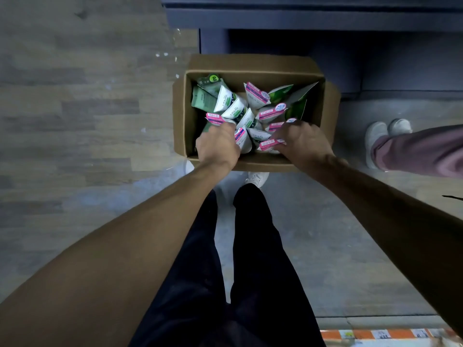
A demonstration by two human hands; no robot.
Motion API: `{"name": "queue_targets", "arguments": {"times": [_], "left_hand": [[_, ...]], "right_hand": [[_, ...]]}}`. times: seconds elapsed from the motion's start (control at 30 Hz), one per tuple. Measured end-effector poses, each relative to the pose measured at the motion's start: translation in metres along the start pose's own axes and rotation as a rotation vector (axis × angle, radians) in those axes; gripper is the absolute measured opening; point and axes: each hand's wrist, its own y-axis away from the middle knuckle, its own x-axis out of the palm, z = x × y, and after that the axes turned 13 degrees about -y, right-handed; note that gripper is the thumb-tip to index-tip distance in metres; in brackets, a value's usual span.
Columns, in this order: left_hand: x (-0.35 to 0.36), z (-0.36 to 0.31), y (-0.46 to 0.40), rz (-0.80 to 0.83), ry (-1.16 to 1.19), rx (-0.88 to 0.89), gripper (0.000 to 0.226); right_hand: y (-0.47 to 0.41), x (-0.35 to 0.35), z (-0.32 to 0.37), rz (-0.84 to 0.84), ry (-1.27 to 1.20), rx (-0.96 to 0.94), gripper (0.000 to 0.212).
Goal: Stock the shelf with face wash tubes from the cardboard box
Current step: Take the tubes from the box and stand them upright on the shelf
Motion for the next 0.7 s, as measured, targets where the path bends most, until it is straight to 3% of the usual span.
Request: {"name": "queue_targets", "arguments": {"times": [0.33, 0.57, 0.7], "left_hand": [[-0.086, 0.011, 0.042, 0.013, 0.088, 0.102, 0.049], [-0.168, 0.016, 0.073, -0.047, 0.074, 0.157, 0.022], [-0.208, 0.025, 0.084, -0.078, 0.079, 0.206, 0.017]], "right_hand": [[0.056, -0.081, 0.037, -0.117, -0.086, 0.036, 0.038], [0.081, -0.146, 0.074, -0.197, -0.125, 0.032, 0.030], [0.090, -0.174, 0.095, -0.248, -0.126, -0.005, 0.029]]}}
